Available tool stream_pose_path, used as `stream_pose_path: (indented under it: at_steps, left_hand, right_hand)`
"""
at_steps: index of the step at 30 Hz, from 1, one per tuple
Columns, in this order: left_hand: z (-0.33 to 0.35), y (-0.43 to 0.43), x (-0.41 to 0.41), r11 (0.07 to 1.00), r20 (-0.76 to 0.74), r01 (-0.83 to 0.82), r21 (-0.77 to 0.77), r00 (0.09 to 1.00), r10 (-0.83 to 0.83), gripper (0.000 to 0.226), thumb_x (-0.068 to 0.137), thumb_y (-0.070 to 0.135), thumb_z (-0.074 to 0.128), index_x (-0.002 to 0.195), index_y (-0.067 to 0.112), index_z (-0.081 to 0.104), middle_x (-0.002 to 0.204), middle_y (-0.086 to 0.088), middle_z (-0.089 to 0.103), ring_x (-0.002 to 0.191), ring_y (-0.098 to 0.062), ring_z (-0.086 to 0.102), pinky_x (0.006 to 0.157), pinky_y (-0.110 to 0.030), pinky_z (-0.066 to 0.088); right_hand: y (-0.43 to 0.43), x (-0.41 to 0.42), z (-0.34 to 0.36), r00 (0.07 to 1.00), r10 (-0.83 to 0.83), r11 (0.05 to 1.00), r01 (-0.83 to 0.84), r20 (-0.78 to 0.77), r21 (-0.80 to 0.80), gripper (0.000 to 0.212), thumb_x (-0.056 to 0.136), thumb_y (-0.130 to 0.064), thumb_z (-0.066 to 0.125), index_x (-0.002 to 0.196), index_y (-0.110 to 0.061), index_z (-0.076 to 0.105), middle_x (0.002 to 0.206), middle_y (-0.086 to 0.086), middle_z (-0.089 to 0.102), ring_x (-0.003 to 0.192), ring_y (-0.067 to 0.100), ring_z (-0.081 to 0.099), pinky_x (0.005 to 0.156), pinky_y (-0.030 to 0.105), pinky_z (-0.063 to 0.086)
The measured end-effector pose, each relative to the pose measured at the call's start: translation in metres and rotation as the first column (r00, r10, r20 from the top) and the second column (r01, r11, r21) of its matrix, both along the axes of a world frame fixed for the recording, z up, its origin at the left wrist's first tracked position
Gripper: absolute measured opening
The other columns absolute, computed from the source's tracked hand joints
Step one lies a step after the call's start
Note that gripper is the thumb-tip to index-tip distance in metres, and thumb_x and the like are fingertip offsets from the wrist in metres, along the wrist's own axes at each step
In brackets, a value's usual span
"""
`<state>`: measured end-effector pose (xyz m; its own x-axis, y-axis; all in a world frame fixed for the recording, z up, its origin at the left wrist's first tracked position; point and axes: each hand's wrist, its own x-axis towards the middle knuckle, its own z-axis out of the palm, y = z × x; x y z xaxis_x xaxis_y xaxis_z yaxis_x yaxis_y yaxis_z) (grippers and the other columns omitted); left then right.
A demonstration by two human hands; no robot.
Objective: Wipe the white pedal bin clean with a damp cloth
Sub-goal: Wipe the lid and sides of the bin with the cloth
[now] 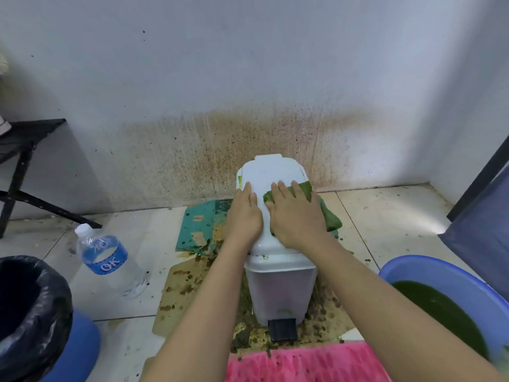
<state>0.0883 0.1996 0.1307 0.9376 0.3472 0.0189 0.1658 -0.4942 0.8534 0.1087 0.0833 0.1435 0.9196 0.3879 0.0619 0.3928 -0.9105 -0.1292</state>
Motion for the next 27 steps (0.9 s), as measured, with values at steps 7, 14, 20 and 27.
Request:
stream_pose_path:
  at_steps: [7, 14, 20, 27]
  left_hand:
    - [-0.005, 0.003, 0.001, 0.999, -0.031, -0.011, 0.049, 0.999, 0.012, 0.050, 0.109, 0.037, 0.024, 0.159, 0.031, 0.020, 0.167, 0.008, 0.015, 0.152, -0.017, 0.018, 0.122, -0.046, 0.022]
    - [-0.001, 0.004, 0.001, 1.000, -0.025, -0.016, 0.010, 1.000, 0.017, 0.049, 0.109, 0.035, 0.025, 0.158, 0.031, 0.023, 0.166, 0.008, 0.017, 0.152, -0.016, 0.019, 0.123, -0.046, 0.020]
    - [0.002, 0.003, 0.000, 1.000, -0.026, -0.014, -0.006, 1.000, 0.013, 0.049, 0.110, 0.033, 0.025, 0.158, 0.029, 0.024, 0.167, 0.007, 0.017, 0.153, -0.016, 0.017, 0.123, -0.045, 0.019]
    - [0.003, 0.002, -0.002, 1.000, -0.029, -0.019, -0.012, 0.999, 0.019, 0.049, 0.110, 0.033, 0.025, 0.158, 0.029, 0.024, 0.166, 0.007, 0.017, 0.152, -0.016, 0.017, 0.124, -0.043, 0.018]
  right_hand:
    - [0.021, 0.102, 0.011, 0.994, 0.111, 0.994, -0.111, -0.003, 0.027, 0.054, 0.106, -0.037, 0.020, 0.157, -0.020, 0.013, 0.165, -0.003, 0.012, 0.151, 0.022, 0.008, 0.119, 0.055, 0.011]
    - [0.011, 0.105, 0.012, 1.000, 0.022, 0.985, -0.019, -0.016, 0.174, 0.053, 0.106, -0.037, 0.025, 0.154, -0.017, 0.023, 0.163, 0.001, 0.019, 0.147, 0.025, 0.017, 0.113, 0.050, 0.029]
    - [-0.036, 0.012, -0.002, 0.994, -0.025, 0.908, 0.067, -0.105, 0.415, 0.055, 0.105, -0.038, 0.028, 0.156, -0.019, 0.020, 0.164, 0.001, 0.011, 0.149, 0.023, 0.013, 0.117, 0.041, 0.020]
    - [-0.056, -0.042, -0.009, 0.991, -0.011, 0.770, 0.095, -0.136, 0.631, 0.052, 0.105, -0.037, 0.035, 0.155, -0.027, 0.024, 0.163, -0.009, 0.013, 0.149, 0.012, 0.014, 0.117, 0.035, 0.018]
